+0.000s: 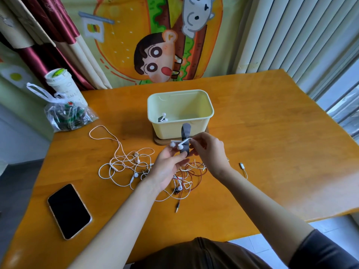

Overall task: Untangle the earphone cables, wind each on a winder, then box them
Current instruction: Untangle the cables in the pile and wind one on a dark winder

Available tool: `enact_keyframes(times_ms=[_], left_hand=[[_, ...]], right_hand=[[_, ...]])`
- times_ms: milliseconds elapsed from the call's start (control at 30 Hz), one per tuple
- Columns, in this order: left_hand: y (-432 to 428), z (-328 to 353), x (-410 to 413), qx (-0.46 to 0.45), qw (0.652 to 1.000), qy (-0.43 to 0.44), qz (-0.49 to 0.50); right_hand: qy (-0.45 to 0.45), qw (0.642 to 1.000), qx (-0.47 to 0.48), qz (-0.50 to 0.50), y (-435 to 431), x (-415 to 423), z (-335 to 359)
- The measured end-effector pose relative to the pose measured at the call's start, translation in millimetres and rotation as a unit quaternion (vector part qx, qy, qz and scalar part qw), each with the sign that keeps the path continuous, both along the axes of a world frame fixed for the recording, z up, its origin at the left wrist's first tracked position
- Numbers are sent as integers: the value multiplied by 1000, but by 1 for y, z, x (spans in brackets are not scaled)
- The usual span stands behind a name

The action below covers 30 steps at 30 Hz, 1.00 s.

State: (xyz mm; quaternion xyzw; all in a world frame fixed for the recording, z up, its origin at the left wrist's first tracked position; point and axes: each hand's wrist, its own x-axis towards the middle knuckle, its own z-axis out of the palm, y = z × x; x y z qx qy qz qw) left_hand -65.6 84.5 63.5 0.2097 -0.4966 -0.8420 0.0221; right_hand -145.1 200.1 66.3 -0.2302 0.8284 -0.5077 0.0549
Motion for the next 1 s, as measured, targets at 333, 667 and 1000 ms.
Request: enact_keyframes(times_ms=[333,667,1000], left_hand=[[-9,3,-3,7,997,-33,63],[-10,3,-2,65,992,-74,77],[-9,-5,5,19,996,-72,49]], right_hand=[[-2,999,9,33,-9,7,3],[35,999,-7,29,-9,6,4],[16,1000,-13,15,-5,8,3]])
